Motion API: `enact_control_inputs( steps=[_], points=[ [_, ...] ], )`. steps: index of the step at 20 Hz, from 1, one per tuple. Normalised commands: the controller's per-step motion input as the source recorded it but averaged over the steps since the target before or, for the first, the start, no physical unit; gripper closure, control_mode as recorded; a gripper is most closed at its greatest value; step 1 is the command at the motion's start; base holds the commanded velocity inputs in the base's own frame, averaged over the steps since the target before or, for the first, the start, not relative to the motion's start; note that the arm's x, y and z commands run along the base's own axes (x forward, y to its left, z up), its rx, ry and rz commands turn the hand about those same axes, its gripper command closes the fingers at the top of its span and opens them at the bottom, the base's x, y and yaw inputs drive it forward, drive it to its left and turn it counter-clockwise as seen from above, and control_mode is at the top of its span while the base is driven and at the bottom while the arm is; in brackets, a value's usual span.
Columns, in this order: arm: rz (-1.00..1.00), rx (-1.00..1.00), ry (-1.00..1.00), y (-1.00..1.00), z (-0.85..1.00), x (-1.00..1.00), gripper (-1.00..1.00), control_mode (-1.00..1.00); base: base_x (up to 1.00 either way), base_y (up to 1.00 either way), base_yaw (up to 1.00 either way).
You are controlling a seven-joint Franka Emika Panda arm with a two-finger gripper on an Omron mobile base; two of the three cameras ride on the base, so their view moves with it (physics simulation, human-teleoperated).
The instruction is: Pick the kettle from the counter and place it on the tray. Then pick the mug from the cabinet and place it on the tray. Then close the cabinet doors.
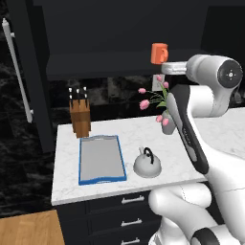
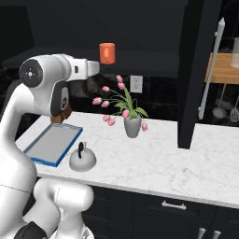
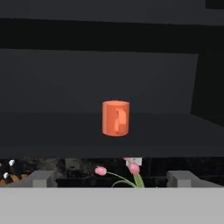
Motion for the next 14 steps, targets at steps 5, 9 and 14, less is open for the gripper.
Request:
enact_control_inputs(
  steps=[5,9,14],
  points=[
    [0.00,0.00,0.00,-0.04,0.18,0.14,-1.00,-1.00,0.00,0.00,0.00],
    [0.00,0.00,0.03,-0.10,0.17,0.21,-1.00,-1.00,0.00,0.00,0.00],
    [0.02,0.00,0.02,-0.23,0.01,0.36,-1.00,-1.00,0.00,0.00,0.00]
  ],
)
